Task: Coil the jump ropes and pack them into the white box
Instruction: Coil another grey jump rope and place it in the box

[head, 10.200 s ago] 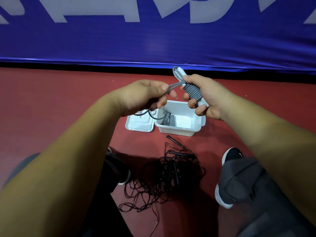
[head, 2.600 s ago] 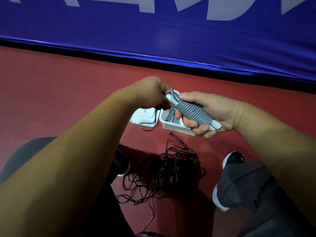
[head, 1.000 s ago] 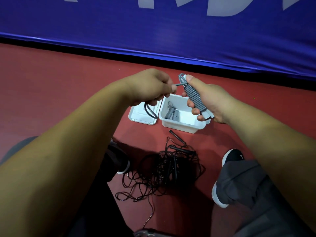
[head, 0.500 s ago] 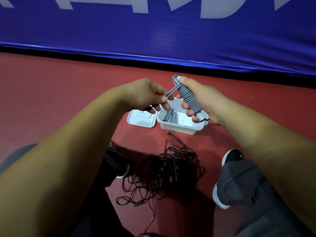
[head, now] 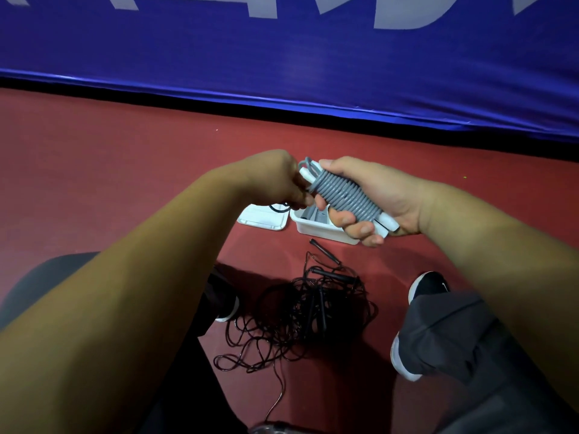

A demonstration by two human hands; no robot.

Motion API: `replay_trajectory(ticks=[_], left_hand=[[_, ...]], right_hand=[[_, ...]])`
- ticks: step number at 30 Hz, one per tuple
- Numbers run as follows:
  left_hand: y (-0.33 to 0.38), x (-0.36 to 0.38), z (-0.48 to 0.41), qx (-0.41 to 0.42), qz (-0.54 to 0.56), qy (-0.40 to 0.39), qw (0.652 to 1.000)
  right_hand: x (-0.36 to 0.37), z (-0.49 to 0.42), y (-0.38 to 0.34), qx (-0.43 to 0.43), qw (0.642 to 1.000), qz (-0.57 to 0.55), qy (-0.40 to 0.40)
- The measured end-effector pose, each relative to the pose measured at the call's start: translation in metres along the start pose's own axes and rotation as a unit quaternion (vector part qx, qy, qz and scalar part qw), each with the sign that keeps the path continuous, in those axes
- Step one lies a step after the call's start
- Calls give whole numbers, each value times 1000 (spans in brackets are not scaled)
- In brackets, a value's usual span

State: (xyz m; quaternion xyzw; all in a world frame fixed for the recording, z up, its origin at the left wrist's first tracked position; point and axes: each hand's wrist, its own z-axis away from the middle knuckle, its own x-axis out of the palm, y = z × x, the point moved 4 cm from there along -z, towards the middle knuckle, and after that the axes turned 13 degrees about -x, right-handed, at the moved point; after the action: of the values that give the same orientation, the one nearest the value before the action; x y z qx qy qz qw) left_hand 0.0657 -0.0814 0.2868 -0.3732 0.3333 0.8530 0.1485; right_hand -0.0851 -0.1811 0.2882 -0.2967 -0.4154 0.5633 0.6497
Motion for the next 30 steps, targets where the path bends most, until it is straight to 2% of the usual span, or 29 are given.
replay_trajectory(ticks=[3, 7, 12, 14, 21, 30], left_hand=[[4, -1, 2, 33, -25, 31, 999], [10, -5, 9, 118, -27, 47, 992], [19, -12, 15, 161, 46, 73, 983], [23, -12, 18, 166, 73, 75, 981], [27, -10, 19, 165, 70, 111, 978], [27, -14, 15, 164, 9, 184, 969]], right_hand=[[2, 4, 5, 29, 999, -7, -40], [4, 7, 9, 52, 994, -28, -93], [1, 9, 12, 64, 985, -49, -155], [-1, 10, 11, 65, 985, -32, -156], [-5, 5, 14, 90, 990, 99, -35], [-15, -8, 19, 52, 993, 27, 101]])
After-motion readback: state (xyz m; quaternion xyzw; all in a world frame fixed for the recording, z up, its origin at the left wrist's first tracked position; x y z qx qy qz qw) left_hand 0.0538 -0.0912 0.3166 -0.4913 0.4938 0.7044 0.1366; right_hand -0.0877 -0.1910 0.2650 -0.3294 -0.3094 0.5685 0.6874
